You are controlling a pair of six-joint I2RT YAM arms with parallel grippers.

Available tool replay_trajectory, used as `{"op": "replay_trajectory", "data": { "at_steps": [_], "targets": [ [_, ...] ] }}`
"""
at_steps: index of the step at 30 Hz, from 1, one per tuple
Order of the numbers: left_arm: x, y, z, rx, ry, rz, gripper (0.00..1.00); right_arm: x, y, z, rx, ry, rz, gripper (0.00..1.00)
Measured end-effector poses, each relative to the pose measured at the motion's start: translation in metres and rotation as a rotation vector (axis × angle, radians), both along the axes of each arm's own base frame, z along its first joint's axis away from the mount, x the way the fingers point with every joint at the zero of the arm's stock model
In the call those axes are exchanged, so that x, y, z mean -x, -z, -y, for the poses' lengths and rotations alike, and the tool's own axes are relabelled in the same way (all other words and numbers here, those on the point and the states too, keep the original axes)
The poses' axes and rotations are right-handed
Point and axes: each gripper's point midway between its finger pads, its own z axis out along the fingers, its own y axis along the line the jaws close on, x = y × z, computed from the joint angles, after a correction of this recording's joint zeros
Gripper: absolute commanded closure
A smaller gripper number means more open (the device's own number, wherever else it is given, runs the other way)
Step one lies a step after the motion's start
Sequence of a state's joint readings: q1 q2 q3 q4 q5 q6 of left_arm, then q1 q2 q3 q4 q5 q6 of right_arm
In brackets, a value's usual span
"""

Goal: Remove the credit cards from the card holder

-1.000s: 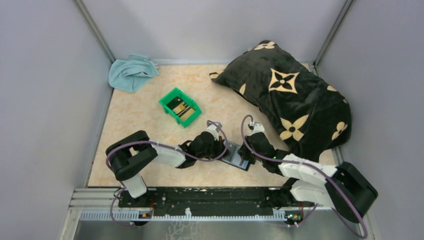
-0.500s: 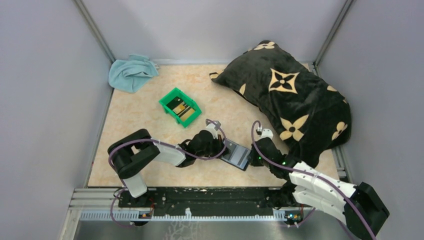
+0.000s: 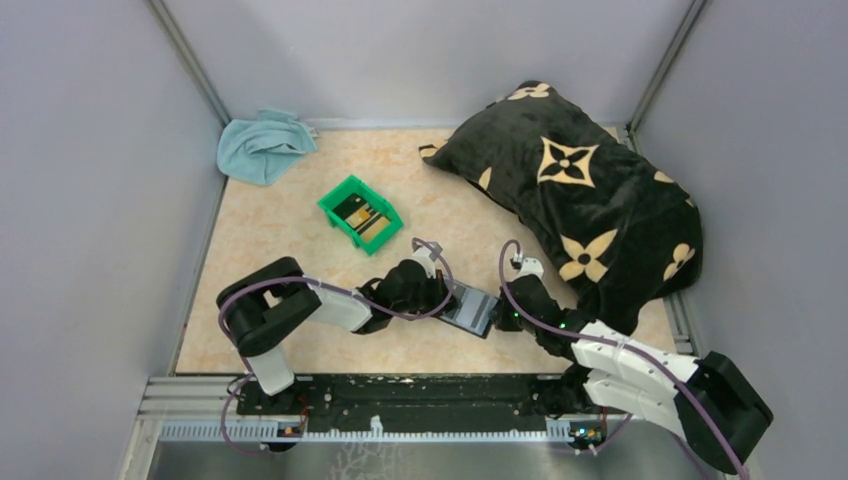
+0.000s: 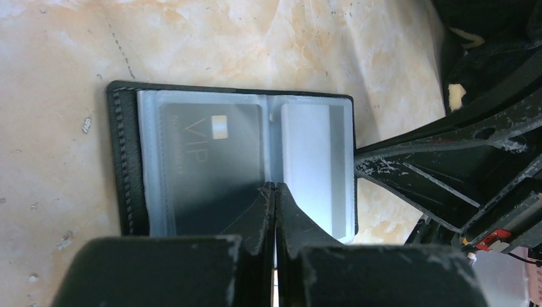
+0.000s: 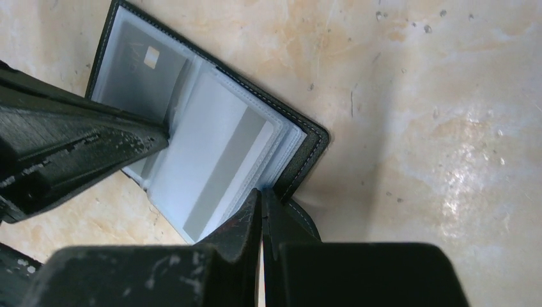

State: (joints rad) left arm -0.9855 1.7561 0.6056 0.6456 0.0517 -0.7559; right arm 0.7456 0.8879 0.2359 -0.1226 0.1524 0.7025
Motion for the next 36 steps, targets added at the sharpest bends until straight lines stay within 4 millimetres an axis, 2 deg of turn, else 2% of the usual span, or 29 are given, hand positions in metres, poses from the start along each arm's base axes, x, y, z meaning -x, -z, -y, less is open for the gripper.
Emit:
{"op": "replay_trajectory", "data": {
  "at_steps": [10, 13, 19, 26, 36],
  "targets": [
    [0.005, 0.004, -0.005, 0.028, -0.020, -0.042, 1.00, -0.038, -0.003, -0.007, -0.040, 0.030, -0.007, 1.00],
    [0.007, 0.005, -0.008, 0.033, -0.026, -0.052, 1.00, -0.042, -0.003, -0.007, -0.022, 0.019, -0.009, 1.00],
    [0.007, 0.005, -0.008, 0.035, -0.029, -0.058, 0.99, -0.038, -0.007, 0.002, 0.015, 0.013, -0.005, 1.00],
    [0.007, 0.005, -0.007, 0.031, -0.028, -0.058, 0.99, -0.033, -0.026, 0.008, 0.011, 0.001, 0.043, 1.00],
    [0.007, 0.004, -0.006, 0.025, -0.022, -0.060, 0.99, -0.027, -0.024, 0.001, -0.011, -0.036, 0.012, 1.00]
  ]
}}
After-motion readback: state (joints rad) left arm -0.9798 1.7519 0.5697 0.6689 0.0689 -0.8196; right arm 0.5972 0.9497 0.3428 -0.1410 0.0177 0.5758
